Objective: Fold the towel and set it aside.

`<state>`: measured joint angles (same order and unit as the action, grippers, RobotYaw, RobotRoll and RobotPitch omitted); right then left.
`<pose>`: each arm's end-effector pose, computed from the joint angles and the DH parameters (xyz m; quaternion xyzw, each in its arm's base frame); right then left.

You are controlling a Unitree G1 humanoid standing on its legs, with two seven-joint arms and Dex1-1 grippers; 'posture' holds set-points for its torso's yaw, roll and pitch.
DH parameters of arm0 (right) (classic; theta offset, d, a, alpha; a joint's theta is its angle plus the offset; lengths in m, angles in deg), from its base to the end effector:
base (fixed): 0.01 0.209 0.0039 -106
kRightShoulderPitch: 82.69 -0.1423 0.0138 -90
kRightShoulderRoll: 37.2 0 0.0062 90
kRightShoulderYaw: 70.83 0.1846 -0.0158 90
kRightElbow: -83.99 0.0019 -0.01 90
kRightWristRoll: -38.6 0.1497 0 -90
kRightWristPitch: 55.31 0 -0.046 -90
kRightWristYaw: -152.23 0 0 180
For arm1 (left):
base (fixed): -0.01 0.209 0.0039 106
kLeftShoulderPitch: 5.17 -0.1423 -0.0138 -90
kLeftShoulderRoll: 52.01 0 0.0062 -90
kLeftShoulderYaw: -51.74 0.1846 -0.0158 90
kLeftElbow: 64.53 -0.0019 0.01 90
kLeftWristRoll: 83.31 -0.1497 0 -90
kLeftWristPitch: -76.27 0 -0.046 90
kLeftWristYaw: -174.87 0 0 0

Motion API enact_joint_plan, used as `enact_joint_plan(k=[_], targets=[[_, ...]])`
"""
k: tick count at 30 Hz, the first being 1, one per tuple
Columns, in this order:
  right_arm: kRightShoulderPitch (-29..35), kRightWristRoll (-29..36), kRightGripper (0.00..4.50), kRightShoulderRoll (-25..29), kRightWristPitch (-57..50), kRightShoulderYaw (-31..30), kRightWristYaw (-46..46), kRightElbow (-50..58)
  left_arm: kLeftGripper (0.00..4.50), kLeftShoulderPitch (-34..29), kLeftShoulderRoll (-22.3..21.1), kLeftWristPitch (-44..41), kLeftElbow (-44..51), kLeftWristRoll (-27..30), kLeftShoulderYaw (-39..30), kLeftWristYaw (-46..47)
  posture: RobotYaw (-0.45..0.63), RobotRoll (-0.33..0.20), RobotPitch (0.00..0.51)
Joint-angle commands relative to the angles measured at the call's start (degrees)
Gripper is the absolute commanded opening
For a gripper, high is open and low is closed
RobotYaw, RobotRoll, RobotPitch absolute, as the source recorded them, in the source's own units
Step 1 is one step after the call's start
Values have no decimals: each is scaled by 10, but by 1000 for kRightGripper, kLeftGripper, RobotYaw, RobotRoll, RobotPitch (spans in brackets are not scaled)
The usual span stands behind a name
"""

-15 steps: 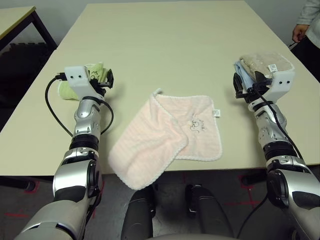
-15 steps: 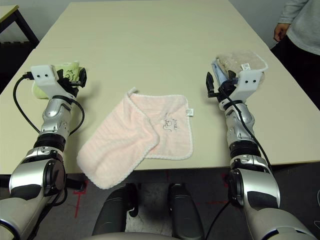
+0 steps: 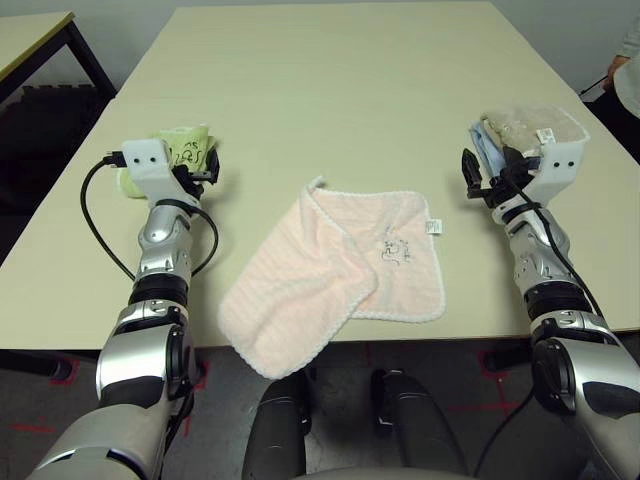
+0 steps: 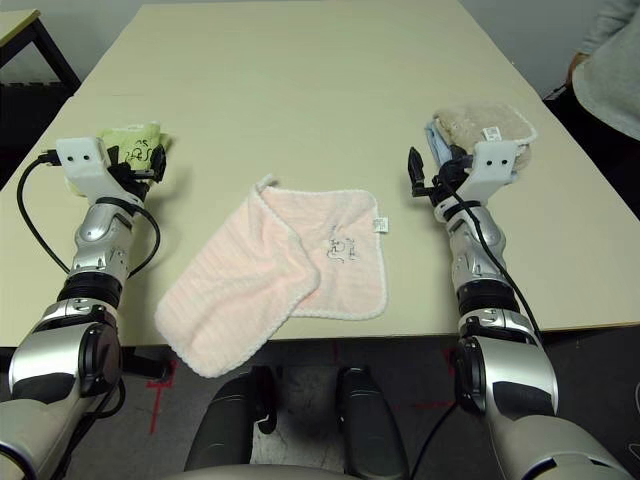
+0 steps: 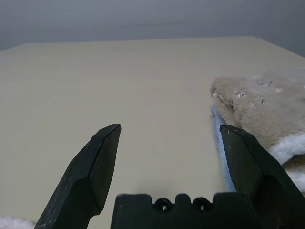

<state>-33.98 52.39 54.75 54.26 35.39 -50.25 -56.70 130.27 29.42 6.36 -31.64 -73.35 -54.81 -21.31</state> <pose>0.3313 -0.2432 0.1034 0.0237 -0.1280 0.0573 0.9898 0.3342 0.2737 0.1225 0.0314 -0.1151 0.0242 0.9926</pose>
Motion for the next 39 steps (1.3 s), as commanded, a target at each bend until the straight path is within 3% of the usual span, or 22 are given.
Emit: enact_joint_plan(k=[1,10,19,26,33,39], targets=[[3,-2,4500,-4,-3,-4,3,6,4471,7,-12,-4,-11,-6,8,-22,54,0,134],[-11,-10,4500,-17,-13,-16,-1,-4,4471,45,-52,-22,-59,-8,23,-124,78,0,128],[-23,-2,4500,32,-40,-20,-68,6,4471,50,-76,-130,16,31,63,-425,50,0,154],[-27,-1,4500,40,-65,-27,-105,32,4471,39,-116,-165,60,18,115,-608,42,0,151],[-64,-19,4500,66,-130,-63,-164,35,4471,28,-142,-137,71,-1,150,-670,43,0,149],[-120,-44,4500,104,-266,-118,-249,15,4471,43,-150,-84,47,-21,164,-675,45,0,146]])
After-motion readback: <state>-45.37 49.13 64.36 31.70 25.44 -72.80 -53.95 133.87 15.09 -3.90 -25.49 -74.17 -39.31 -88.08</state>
